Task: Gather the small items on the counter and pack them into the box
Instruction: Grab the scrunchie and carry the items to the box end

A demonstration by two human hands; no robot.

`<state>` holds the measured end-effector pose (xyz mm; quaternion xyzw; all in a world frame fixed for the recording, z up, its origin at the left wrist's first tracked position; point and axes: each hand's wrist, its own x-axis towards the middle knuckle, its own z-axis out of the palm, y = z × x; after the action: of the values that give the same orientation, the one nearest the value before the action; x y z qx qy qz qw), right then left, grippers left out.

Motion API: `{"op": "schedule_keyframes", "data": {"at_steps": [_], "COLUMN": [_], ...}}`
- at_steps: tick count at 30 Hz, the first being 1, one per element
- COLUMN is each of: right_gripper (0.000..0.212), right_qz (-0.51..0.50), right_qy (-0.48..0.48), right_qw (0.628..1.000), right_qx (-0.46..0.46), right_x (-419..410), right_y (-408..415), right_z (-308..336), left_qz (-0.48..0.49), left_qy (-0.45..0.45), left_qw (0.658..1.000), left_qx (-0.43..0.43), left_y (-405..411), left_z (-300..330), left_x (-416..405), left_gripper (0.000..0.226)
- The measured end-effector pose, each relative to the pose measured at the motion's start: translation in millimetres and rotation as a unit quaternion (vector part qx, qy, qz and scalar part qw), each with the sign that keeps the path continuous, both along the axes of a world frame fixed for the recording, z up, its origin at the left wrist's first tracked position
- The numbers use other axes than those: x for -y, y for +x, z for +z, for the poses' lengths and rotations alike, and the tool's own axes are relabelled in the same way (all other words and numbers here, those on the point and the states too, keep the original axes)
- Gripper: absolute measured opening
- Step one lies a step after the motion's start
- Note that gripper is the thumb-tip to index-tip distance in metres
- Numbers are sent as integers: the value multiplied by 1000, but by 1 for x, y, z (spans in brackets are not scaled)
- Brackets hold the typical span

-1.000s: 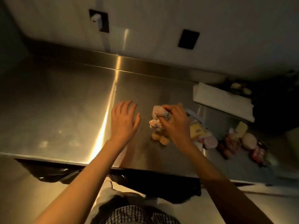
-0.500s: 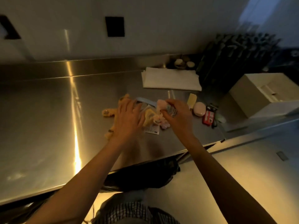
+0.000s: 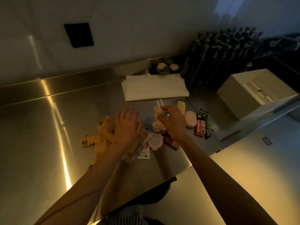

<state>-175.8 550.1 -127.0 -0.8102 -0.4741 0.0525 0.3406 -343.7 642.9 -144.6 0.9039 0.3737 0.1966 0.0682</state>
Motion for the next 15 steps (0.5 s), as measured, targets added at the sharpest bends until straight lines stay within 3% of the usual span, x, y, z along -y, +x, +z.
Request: {"op": "schedule_keyframes", "data": {"at_steps": [6, 15], "right_gripper": [40, 44], "right_qz": [-4, 0], "right_qy": [-55, -32], "right_qw": [998, 999], "right_qx": [13, 43], "right_x": [-21, -10], "right_y": [21, 28], "right_z": [-2, 4], "left_qz": [-12, -45], "left_qy": [5, -13], "left_qw": [1000, 997], "left_qx": [23, 59], "left_y": [17, 40], "left_z": [-2, 7], "left_x": [-25, -23], "left_gripper": [42, 47]}}
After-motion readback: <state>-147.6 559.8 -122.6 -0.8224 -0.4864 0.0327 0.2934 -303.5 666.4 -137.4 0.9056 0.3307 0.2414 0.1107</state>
